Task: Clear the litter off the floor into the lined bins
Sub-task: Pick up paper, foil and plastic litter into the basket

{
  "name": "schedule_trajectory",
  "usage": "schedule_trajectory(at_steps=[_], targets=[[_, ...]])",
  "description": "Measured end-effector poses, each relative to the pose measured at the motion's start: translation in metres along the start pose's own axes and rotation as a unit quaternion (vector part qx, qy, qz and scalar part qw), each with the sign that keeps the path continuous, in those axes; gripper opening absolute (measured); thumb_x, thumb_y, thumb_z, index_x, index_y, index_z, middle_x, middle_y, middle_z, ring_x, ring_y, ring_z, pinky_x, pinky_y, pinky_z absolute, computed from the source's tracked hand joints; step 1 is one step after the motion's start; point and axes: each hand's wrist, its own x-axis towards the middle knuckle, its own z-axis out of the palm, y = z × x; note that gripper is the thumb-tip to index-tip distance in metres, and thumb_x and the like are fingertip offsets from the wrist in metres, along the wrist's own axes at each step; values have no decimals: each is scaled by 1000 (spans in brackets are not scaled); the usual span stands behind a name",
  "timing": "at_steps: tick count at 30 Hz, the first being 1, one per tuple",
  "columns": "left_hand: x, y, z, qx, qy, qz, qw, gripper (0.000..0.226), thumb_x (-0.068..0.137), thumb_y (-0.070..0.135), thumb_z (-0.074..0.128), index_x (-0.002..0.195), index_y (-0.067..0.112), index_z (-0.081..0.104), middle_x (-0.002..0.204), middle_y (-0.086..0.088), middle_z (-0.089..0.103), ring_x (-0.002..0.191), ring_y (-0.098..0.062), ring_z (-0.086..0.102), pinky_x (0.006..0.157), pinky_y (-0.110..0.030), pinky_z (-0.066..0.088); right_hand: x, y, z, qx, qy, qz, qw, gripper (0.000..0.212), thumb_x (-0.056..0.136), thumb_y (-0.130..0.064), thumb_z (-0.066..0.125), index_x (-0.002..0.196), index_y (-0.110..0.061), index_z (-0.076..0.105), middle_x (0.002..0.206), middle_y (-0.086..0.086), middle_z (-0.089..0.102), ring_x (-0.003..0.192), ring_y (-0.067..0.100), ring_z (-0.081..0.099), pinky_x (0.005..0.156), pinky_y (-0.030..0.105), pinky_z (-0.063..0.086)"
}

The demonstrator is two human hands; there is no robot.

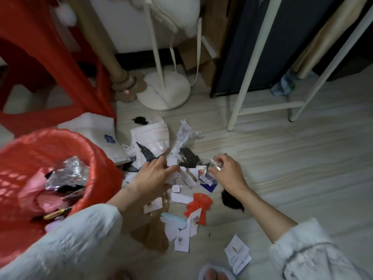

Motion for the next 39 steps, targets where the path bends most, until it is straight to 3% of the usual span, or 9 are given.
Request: schedule_trajectory(at_steps=[11,15,18,21,23,26,29,34,39], targets=[[-123,-70,-123,-1,132,-132,982,54,81,42,64,131,31,44,108,-7,46,98,-30,53,84,-39,45,-40,-181,-40,67,-11,-56,996,43,84,-28,66,120,-9,56,117,6,61,108,21,56,93,34,46],[-183,-110,-107,-41,152,-288,945,51,81,45,64,127,30,47,104,-8,44,103,-33,52,83,-40,44,-49,-244,-4,87,-56,-84,991,37,80,-29,69,110,-9,60,109,8,64,100,24,60,91,41,49],[-215,-136,-77,-76,141,-357,920,51,79,46,66,123,25,51,95,-7,41,94,-34,51,80,-41,47,-60,-270,41,70,-105,-101,987,37,79,-31,68,107,-7,61,107,10,65,101,25,58,85,34,45],[-228,-158,-46,-131,169,-405,889,50,77,42,70,119,18,54,110,-18,49,101,-38,50,86,-44,46,-66,-285,86,31,-154,-116,981,39,81,-38,65,109,-11,56,112,8,60,105,23,54,82,32,41],[-226,-163,-32,-165,172,-429,871,57,77,41,71,124,16,51,118,-23,50,107,-40,50,90,-43,44,-67,-291,106,31,-198,-114,973,51,83,-42,63,120,-10,51,122,10,56,112,24,51,91,35,42],[-217,-160,-20,-224,113,-422,871,61,82,46,64,131,18,43,123,-19,48,113,-35,49,95,-42,43,-67,-292,118,17,-269,-116,956,73,85,-49,58,138,-3,38,142,11,43,128,25,43,102,35,37],[-213,-156,-16,-235,82,-393,885,52,87,38,59,132,16,42,127,-15,44,117,-32,47,95,-40,43,-70,-283,115,4,-274,-128,953,64,92,-42,51,141,-5,35,146,10,40,132,23,39,105,33,33],[-203,-137,-45,-219,101,-326,914,39,92,24,53,130,19,48,127,-10,46,107,-23,54,93,-31,42,-78,-268,79,13,-245,-136,960,36,94,-27,49,123,-7,58,127,8,59,112,22,57,100,34,44],[-169,-93,-95,-163,77,-194,964,32,94,19,50,125,17,54,123,-5,54,110,-22,54,91,-29,42,-81,-239,12,-40,-268,-127,954,30,95,-29,48,112,-10,63,106,8,68,98,22,64,89,38,52]])
